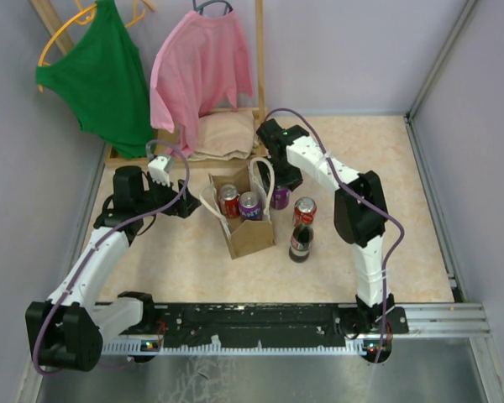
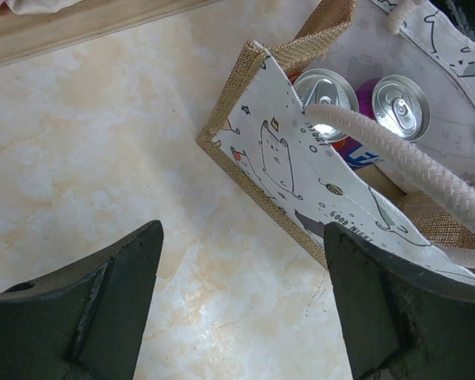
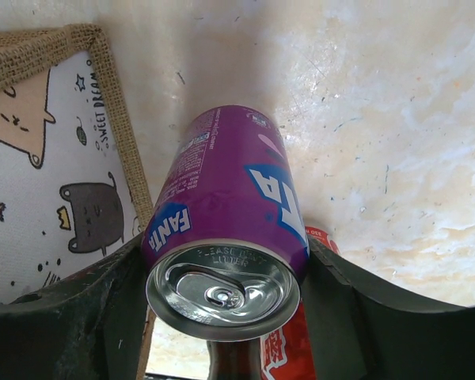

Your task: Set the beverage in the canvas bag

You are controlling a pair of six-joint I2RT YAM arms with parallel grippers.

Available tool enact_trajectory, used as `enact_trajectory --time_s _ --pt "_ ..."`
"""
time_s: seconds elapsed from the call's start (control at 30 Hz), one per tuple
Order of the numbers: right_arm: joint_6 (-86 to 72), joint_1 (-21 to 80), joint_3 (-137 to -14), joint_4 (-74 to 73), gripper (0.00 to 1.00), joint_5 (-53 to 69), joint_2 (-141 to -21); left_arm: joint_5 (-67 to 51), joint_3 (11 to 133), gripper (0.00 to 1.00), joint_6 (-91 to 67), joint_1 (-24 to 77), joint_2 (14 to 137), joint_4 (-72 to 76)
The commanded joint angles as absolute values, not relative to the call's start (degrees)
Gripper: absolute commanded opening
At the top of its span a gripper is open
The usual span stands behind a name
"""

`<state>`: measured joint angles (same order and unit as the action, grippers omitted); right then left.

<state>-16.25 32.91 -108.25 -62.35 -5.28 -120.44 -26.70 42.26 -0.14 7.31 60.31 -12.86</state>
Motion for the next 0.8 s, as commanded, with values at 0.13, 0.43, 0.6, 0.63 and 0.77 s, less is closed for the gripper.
enact_trajectory --time_s 0.13,0.43,0.6,0.63,0.77 --pt "-16.4 30.2 -114.3 -62.0 0.02 -10.0 -115.4 -27.7 43.5 0.88 0.0 6.9 60.0 -12.3" --pt "-13.1 24.0 -127.7 -62.1 0.0 -9.8 -110.6 -27.8 43.4 0.88 -0.3 6.9 59.5 -12.1" --pt "-13.1 24.1 -133.1 -60.5 0.0 -0.6 -109.1 -27.7 43.3 0.88 -0.4 6.9 59.4 -12.0" --pt "-13.7 24.2 -131.8 -58.3 0.0 1.7 -107.7 -27.8 43.3 0.88 -0.4 6.9 59.3 -12.0" --pt "-16.4 24.3 -123.2 -46.6 0.0 12.4 -100.1 -27.6 43.5 0.88 -0.2 6.9 59.2 -12.4"
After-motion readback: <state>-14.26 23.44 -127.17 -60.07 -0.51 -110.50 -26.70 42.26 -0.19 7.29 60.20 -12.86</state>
